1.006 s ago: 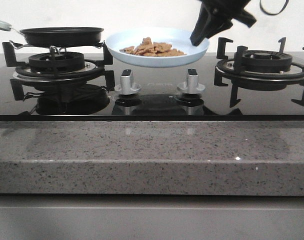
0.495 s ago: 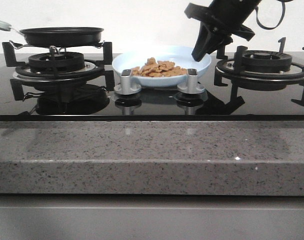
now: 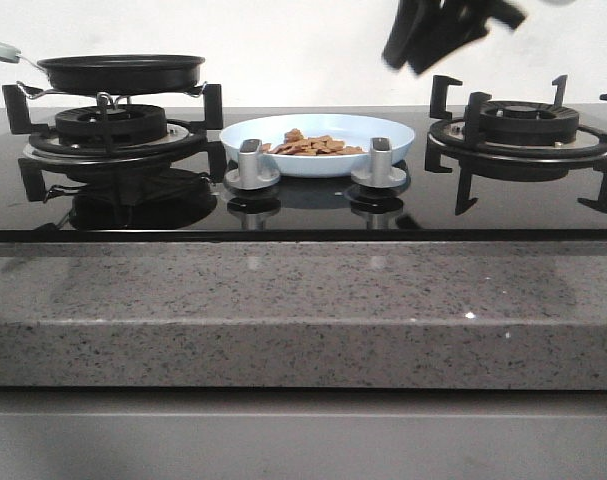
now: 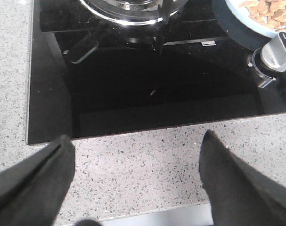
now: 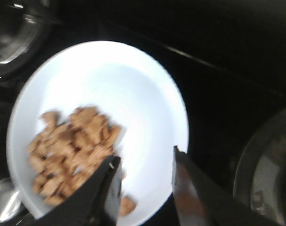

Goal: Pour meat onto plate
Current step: 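Open the right gripper and raise it away from the plate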

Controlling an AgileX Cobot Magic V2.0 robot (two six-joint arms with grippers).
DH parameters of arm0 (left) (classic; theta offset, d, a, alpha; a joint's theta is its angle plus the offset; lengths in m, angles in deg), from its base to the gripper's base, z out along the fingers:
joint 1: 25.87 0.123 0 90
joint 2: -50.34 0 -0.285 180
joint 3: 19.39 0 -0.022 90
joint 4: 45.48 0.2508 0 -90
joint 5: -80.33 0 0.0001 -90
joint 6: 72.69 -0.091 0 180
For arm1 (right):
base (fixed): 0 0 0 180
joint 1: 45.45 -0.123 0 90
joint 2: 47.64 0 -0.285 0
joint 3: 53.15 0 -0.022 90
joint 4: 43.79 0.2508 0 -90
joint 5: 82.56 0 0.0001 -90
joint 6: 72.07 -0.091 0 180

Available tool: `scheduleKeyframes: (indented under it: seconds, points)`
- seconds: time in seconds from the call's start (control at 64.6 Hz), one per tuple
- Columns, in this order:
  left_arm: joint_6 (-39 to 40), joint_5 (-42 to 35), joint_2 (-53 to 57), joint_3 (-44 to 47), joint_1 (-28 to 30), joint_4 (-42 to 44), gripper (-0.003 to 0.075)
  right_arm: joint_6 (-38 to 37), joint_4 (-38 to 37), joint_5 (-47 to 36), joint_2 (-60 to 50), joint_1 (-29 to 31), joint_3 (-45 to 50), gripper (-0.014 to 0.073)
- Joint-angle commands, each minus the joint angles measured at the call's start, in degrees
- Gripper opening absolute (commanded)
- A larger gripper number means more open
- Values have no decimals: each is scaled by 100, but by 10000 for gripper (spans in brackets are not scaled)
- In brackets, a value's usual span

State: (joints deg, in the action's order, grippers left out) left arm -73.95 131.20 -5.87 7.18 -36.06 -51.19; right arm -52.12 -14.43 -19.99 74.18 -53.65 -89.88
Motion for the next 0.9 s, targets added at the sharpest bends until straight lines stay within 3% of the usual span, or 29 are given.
scheduleKeyframes:
  seconds: [0.0,0.387,0.511,0.882]
  points:
    - [50,-389,32,-146,-52,-80,531,24,124,-73,-955,29,369,303]
    - [50,-436,32,-146,-52,-80,531,-318,-988,-598,-4198,29,3932,303]
    - [50,-436,32,-146,-52,-80,531,-658,-1285,-603,-5156,29,4742,303]
    - [50,-522,32,-146,-52,-80,531,-688,-1231,-821,-8127,29,6601,303]
